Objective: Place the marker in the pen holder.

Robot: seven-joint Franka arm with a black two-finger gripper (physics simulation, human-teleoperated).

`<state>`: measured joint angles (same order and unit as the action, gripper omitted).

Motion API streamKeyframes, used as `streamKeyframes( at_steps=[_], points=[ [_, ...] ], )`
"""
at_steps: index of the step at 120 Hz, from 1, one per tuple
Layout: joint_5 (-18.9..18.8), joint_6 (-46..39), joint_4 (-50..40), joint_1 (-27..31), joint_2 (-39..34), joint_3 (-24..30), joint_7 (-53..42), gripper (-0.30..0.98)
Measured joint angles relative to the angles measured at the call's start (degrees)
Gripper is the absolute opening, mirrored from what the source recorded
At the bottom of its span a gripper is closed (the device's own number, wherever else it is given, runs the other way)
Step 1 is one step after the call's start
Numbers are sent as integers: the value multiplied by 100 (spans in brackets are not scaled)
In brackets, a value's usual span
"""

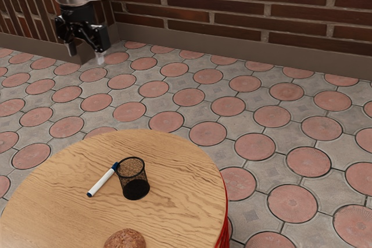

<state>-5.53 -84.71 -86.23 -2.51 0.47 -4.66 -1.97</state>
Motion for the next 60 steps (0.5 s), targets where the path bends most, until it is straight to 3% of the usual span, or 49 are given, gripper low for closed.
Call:
streamKeyframes(
  at_steps=[48, 60],
  points=[
    [173, -15, -21, 274, -52, 22, -13, 69],
    [172, -396, -1493, 100, -813, -190, -2, 69]
  ],
)
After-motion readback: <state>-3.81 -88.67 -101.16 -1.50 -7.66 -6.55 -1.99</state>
